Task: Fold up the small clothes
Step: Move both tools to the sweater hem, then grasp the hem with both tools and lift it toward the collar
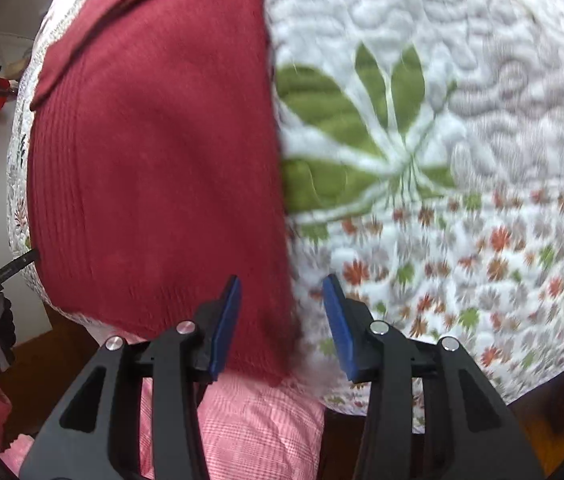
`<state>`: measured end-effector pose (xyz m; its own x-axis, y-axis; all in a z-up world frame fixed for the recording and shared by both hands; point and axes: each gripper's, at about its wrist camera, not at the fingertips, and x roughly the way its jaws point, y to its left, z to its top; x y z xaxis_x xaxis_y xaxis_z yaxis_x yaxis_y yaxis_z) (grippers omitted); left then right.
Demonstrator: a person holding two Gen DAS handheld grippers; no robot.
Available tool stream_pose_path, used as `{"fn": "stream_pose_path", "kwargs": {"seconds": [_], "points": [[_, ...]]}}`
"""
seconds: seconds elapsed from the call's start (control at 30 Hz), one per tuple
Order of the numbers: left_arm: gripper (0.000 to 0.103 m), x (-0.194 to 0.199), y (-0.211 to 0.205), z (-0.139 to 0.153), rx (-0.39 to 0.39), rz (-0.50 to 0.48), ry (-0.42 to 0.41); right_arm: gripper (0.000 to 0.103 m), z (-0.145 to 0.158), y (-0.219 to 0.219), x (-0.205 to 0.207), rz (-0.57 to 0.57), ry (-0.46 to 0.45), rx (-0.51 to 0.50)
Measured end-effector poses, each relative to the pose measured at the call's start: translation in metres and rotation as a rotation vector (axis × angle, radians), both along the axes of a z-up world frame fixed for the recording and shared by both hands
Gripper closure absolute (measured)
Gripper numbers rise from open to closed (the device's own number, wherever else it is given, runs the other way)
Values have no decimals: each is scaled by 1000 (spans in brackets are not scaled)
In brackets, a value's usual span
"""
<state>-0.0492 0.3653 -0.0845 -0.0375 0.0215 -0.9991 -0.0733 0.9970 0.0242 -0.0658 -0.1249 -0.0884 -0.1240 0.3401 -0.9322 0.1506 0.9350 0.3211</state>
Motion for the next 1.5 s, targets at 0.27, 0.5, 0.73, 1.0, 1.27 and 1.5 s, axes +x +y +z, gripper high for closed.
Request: {"fn": "stream_pose_path", "kwargs": {"seconds": [0.27, 0.5, 0.73, 1.0, 1.27, 1.5], "points": [[41, -9, 5, -22, -97, 59, 41, 59, -12, 34, -2, 52, 34, 47], [69, -27, -1, -29, -139, 45, 62, 73, -22, 47, -2, 71, 57, 74], [97, -47, -20, -18, -169, 12, 38, 97, -8, 21, 13, 107, 40, 207], [97, -35, -10, 11, -356, 96, -42, 97, 18, -1, 45, -42, -44, 380], [97, 31, 2, 46, -423, 142, -221, 97, 32, -20, 91, -144, -138, 424], [97, 87, -1, 42, -428, 192, -275, 97, 17, -25, 140, -184, -172, 442]]}}
